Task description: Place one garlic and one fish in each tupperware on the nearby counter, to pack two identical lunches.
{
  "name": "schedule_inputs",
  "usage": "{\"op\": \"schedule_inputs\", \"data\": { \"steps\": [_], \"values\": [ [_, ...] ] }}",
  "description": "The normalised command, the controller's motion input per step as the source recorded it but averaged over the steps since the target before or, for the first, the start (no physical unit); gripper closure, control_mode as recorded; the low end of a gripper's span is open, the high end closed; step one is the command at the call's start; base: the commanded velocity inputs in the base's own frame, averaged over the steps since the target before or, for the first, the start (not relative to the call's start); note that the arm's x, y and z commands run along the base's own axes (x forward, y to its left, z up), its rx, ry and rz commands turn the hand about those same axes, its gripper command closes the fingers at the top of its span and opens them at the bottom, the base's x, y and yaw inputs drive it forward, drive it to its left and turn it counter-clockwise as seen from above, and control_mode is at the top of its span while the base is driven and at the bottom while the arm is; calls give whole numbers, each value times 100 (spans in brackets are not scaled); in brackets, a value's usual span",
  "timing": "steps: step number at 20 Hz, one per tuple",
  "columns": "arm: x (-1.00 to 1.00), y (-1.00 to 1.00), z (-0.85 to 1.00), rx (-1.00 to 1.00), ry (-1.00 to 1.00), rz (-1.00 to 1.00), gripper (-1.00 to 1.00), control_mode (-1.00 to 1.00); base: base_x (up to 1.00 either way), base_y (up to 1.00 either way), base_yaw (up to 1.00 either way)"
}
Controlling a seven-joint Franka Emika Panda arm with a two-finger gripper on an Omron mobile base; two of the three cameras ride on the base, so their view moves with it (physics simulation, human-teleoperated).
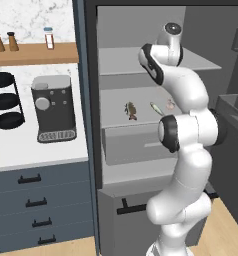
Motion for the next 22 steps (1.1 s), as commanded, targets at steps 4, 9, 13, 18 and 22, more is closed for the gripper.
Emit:
{"op": "schedule_inputs", "data": {
  "steps": [4, 9, 13, 18, 22],
  "values": [
    [39, -3, -6, 0, 0, 0, -100, -100, 0, 0, 0],
    [26, 0, -12, 0, 1, 0, -100, -100, 0, 0, 0],
    [0, 0, -23, 0, 3, 0, 100, -100, 0, 0, 0],
    [0, 0, -23, 0, 1, 0, 100, -100, 0, 0, 0],
    [-46, 2, -33, 0, 0, 1, 100, -100, 0, 0, 0]
  ]
}}
